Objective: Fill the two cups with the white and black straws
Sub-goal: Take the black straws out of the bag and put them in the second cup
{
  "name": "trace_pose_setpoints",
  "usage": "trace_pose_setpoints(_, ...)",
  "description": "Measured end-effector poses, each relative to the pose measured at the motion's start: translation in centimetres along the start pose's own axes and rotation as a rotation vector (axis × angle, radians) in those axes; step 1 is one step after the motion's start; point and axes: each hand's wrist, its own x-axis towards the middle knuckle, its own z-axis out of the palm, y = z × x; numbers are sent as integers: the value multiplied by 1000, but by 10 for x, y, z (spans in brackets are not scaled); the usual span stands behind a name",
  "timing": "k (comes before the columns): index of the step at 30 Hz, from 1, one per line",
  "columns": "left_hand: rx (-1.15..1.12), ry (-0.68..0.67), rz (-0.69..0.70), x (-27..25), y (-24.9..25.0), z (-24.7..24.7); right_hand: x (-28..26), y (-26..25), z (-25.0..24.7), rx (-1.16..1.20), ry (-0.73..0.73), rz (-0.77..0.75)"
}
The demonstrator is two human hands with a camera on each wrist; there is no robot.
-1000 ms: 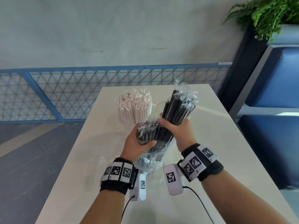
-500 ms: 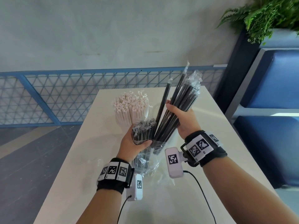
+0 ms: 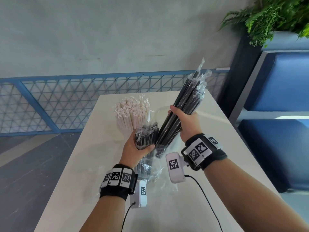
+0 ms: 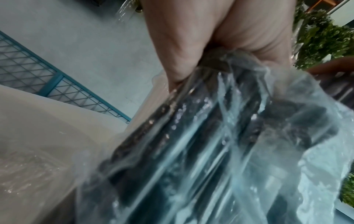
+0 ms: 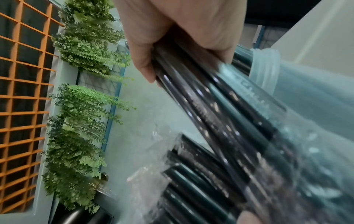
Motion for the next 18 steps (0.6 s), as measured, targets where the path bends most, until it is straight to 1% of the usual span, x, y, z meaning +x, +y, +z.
trace_pose_setpoints(5, 5, 3, -9, -1, -2, -2, 4, -13, -1, 23, 55, 2)
trace_pose_setpoints(6, 12, 8, -3, -1, -2, -3, 6, -19, 0, 28, 60, -19)
trace_pose_setpoints(11, 18, 14, 41, -2, -2, -3, 20, -62, 7, 22, 119, -276)
trace_pose_setpoints(14, 21, 3, 48, -4, 0, -2, 25, -70, 14, -30, 156, -405)
trace_pose_setpoints(16, 17, 4, 54, -4, 0, -2, 24, -63, 19, -117, 136, -441)
trace_pose_setpoints(18, 8, 3, 48, -5, -1, -3, 23, -46, 21, -221, 96, -431)
